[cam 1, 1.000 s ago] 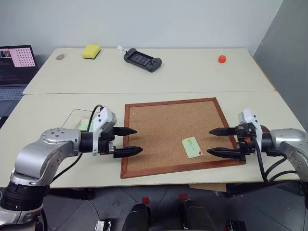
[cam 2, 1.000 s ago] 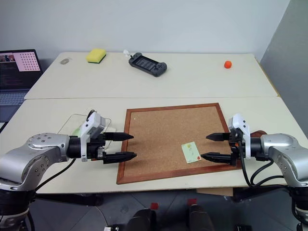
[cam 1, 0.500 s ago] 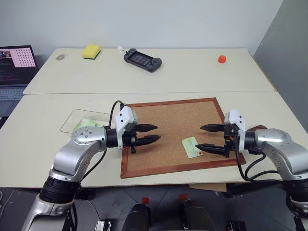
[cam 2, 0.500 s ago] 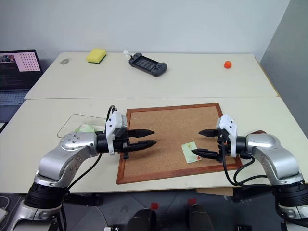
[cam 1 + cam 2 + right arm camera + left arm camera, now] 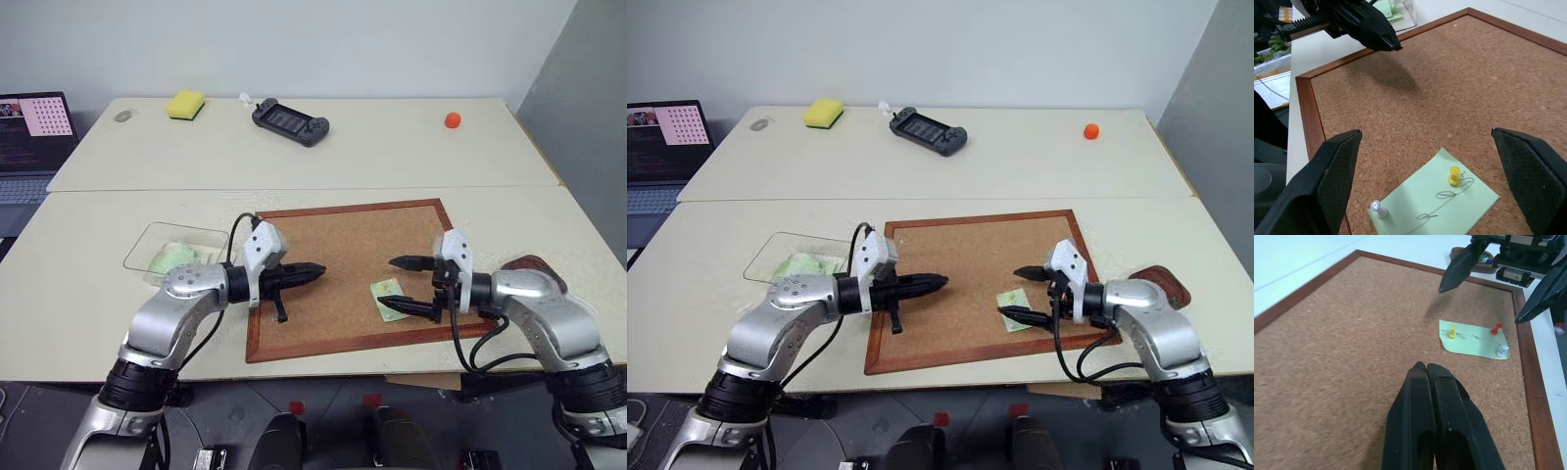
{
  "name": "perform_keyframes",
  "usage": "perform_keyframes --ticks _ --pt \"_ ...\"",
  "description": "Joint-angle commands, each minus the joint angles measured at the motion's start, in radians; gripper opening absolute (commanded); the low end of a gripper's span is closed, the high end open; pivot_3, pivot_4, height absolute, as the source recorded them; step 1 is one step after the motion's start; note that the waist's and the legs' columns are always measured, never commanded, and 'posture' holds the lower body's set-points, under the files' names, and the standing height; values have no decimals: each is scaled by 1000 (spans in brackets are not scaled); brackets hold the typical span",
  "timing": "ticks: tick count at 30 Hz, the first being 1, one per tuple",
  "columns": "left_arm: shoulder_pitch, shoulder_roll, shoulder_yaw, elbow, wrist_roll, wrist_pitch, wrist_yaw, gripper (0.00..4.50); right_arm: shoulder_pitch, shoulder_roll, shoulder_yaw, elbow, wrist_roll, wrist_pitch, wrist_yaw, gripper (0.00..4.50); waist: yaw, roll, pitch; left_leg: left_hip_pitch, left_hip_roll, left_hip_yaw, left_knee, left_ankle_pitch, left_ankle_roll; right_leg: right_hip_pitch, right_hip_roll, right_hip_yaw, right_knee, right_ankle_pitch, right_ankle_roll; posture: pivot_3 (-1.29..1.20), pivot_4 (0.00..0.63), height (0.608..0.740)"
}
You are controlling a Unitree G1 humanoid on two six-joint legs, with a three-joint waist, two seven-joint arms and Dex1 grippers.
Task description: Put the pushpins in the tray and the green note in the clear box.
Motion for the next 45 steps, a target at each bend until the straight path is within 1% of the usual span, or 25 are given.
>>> perform_keyframes --ticks 1,8,12,17,18,20,21,23,25,37,38,43,45 --pt "6 -19 -44 27 51 -27 18 33 -24 27 13 22 -32 -61 -10 4500 -1 0 0 0 0 0 0 0 0 0 0 0 0 0 0 0 150 740" --pt "12 -41 -98 84 101 -30 13 33 -41 61 20 65 -57 -93 -17 4500 -1 0 0 0 0 0 0 0 0 0 0 0 0 0 0 0 150 740" --pt "23 -30 -127 66 111 -3 -8 33 -44 75 20 85 -71 -112 -21 4500 0 0 0 0 0 0 0 0 0 0 0 0 0 0 0 0 150 740" --pt "31 -28 -125 51 110 12 -11 33 -48 93 33 126 -93 -149 -18 4500 0 0 0 0 0 0 0 0 0 0 0 0 0 0 0 0 150 740" --pt "33 -26 -125 45 108 17 -12 0 -51 98 37 141 -99 -160 -18 4137 0 0 0 0 0 0 0 0 0 0 0 0 0 0 0 0 150 740" --pt "35 -22 -124 36 106 22 -14 0 -59 107 41 167 -112 -179 -19 3957 -1 0 0 1 0 0 0 0 0 0 0 0 0 0 0 0 150 740" --pt "35 -21 -124 33 106 24 -15 0 -62 111 41 178 -118 -188 -19 3631 -1 0 0 1 0 0 0 0 0 0 0 0 0 0 0 0 150 740" --pt "39 -16 -123 25 105 28 -18 0 -67 114 44 199 -129 -208 -18 3290 -1 0 0 1 0 0 0 0 0 0 0 0 0 0 0 0 150 740" --pt "44 -11 -121 19 105 31 -21 0 -69 116 43 218 -133 -224 -15 2748 -1 0 0 1 0 0 0 0 0 0 0 0 1 0 0 0 150 740" --pt "53 0 -125 -5 102 38 -25 0 -66 115 34 250 -142 -254 -11 144 -2 0 0 1 0 0 0 0 0 0 0 0 1 0 0 0 150 740" --pt "51 -1 -126 -3 102 38 -26 0 -66 115 34 254 -144 -256 -13 25 -2 0 0 1 0 0 0 0 0 0 0 0 1 0 0 0 150 740" --pt "43 -3 -126 4 105 38 -28 0 -65 117 27 260 -154 -269 -34 25 -2 0 0 1 0 0 0 0 0 1 0 0 1 0 0 0 150 740" --pt "43 -3 -127 8 110 37 -27 0 -65 122 13 251 -132 -261 -34 25 -2 0 0 1 0 0 0 0 0 1 0 0 1 0 0 0 150 740"
